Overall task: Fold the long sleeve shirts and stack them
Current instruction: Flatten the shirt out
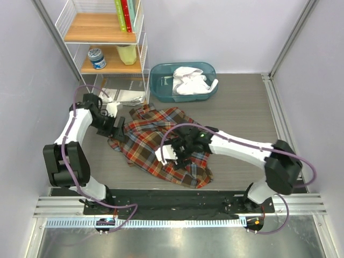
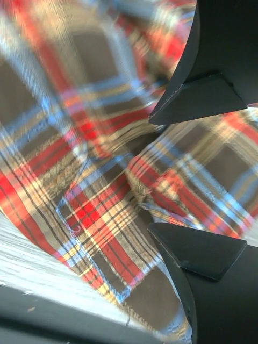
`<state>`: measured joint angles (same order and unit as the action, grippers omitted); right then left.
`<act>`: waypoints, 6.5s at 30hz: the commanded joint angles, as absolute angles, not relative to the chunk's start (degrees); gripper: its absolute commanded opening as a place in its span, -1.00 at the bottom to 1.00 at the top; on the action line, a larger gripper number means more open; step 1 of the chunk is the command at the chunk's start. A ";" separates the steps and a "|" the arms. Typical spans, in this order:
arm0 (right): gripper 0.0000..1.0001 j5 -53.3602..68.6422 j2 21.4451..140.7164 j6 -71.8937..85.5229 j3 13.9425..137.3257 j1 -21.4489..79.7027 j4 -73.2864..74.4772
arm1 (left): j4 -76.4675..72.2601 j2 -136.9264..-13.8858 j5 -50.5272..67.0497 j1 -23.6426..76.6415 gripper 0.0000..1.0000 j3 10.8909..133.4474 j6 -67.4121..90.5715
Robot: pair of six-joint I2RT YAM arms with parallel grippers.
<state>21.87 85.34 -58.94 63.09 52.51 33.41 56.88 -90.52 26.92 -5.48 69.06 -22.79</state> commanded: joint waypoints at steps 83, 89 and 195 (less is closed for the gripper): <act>0.45 26.28 94.48 -19.60 58.28 46.06 29.27 | 56.86 -79.81 25.13 -2.29 -0.39 59.84 -39.72; -0.28 27.05 94.75 -17.67 57.13 46.14 27.16 | 58.36 -77.96 27.07 -2.29 -1.00 64.06 -37.79; -0.97 26.11 91.73 -35.24 94.91 22.60 54.06 | 38.78 -71.49 8.88 6.06 -1.00 73.91 -21.28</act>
